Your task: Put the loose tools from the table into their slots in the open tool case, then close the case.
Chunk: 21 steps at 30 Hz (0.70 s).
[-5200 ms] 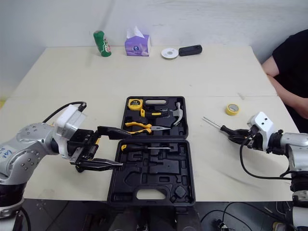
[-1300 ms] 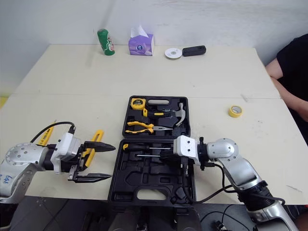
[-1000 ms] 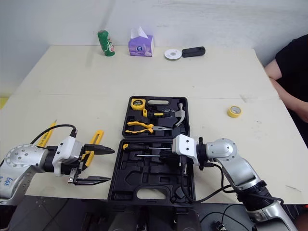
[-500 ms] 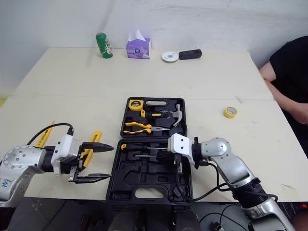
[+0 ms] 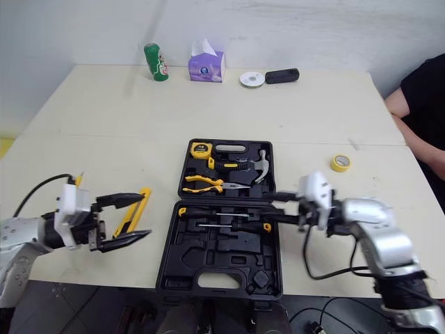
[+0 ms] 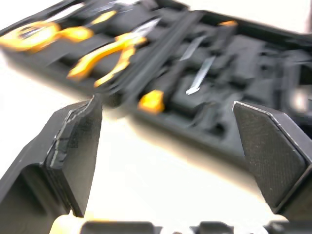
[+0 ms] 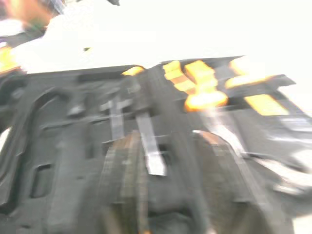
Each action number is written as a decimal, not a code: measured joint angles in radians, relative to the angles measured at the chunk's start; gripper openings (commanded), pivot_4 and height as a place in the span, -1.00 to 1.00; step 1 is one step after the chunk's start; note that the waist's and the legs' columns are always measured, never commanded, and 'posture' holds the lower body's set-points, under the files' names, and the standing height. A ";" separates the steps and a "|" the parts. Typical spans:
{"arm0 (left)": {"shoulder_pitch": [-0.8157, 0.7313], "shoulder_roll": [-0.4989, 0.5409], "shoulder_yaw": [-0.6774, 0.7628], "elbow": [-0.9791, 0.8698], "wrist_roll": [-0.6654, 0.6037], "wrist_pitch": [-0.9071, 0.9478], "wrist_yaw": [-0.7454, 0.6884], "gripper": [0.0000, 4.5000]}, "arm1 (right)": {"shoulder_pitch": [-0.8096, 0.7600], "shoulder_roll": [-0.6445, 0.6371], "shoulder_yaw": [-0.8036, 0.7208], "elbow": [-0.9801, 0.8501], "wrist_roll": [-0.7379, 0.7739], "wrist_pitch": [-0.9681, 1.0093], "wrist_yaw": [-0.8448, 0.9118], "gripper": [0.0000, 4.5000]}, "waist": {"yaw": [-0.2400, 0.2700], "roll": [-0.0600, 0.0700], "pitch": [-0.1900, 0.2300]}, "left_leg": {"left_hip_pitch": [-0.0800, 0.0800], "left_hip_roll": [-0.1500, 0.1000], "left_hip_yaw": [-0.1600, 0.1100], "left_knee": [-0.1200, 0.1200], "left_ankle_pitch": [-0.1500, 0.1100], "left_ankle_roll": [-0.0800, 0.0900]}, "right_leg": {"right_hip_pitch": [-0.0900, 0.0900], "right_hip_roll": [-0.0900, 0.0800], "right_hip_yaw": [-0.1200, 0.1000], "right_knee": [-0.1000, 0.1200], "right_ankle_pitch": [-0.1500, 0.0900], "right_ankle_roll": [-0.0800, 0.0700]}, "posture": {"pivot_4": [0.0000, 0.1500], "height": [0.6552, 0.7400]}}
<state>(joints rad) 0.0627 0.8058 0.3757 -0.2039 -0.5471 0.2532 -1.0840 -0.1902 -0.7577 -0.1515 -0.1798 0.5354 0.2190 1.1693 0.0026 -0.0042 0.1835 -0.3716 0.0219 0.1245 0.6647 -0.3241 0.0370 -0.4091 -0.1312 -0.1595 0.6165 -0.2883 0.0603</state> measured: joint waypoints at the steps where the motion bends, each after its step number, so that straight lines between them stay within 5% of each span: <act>1: 0.000 0.005 0.014 0.029 0.007 -0.011 0.000 1.00 | 0.021 -0.012 -0.024 0.002 -0.001 -0.005 -0.001 0.70 | 0.000 0.000 0.000 | 0.000 0.000 0.000 0.000 -0.001 0.001 | 0.000 0.000 0.000 0.000 0.000 0.000 | 1.00 1.00; 3: -0.005 0.024 0.052 0.097 0.025 -0.041 0.007 1.00 | 0.063 -0.033 -0.071 0.032 -0.026 -0.058 -0.001 0.96 | 0.000 0.000 0.000 | 0.000 0.000 0.000 0.000 -0.003 0.005 | 0.000 0.000 0.000 0.000 0.000 0.000 | 1.00 1.00; 21: 0.106 0.071 0.491 0.790 0.130 -0.286 0.325 1.00 | 0.229 -0.142 -0.495 0.875 -0.278 -0.697 -0.309 0.96 | -0.008 0.000 0.003 | 0.001 0.000 0.003 -0.003 -0.007 -0.006 | -0.001 -0.001 0.002 -0.004 0.000 0.001 | 1.00 1.00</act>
<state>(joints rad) 0.1684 0.8765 0.8669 0.5859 -0.4170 -0.0324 -0.7595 0.0388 -0.8998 -0.6461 0.6947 0.2571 -0.4781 0.8604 -0.0052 -0.0044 0.1861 -0.3704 0.0222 0.1279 0.6616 -0.3308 0.0315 -0.4101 -0.1319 -0.1579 0.6125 -0.2881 0.0611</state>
